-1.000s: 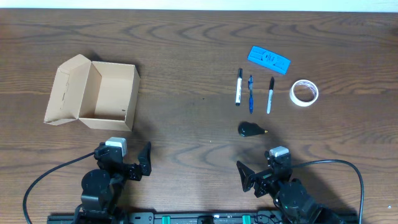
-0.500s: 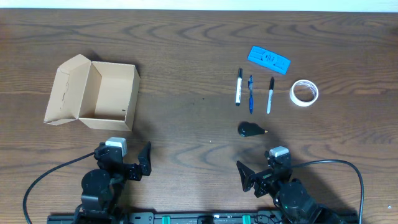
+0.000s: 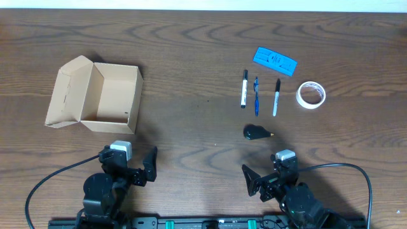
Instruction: Pack container
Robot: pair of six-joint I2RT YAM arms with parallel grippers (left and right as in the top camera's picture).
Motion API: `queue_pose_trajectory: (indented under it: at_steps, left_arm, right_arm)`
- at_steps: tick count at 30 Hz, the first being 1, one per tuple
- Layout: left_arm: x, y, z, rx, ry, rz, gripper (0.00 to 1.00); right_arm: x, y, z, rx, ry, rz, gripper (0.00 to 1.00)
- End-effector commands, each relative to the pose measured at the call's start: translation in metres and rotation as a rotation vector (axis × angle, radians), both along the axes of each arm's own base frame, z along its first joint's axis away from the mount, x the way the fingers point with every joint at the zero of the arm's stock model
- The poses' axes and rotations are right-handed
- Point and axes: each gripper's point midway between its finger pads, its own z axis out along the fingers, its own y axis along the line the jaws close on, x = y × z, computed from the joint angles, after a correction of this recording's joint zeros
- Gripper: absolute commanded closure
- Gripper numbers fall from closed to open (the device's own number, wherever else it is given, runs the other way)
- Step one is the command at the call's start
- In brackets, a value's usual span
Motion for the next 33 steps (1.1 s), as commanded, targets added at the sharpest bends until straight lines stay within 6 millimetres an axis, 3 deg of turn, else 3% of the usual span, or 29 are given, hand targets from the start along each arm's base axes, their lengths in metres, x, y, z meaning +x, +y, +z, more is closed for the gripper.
queue_pose_trajectory:
  at_steps: [1, 11, 23, 27, 33]
  left_arm:
    - [-0.004, -0.007, -0.005, -0.046, 0.039, -0.028, 0.05]
    - [0.008, 0.014, 0.070, 0.014, 0.018, 0.089, 0.05]
    - [0.065, 0.027, 0.148, 0.146, 0.156, 0.173, 0.04]
    - [0.089, 0.029, 0.149, 0.225, 0.241, 0.177, 0.05]
    - [0.125, 0.026, 0.119, 0.287, 0.369, 0.162, 0.05]
  right_arm:
    - [0.002, -0.003, 0.000, -0.012, -0.014, -0.011, 0.01]
    - [0.002, -0.003, 0.000, -0.012, -0.014, -0.011, 0.01]
    - [0.002, -0.003, 0.000, -0.012, -0.014, -0.011, 0.01]
    - [0.002, -0.003, 0.000, -0.012, -0.014, -0.011, 0.01]
    - [0.002, -0.003, 0.000, -0.012, -0.014, -0.011, 0.01]
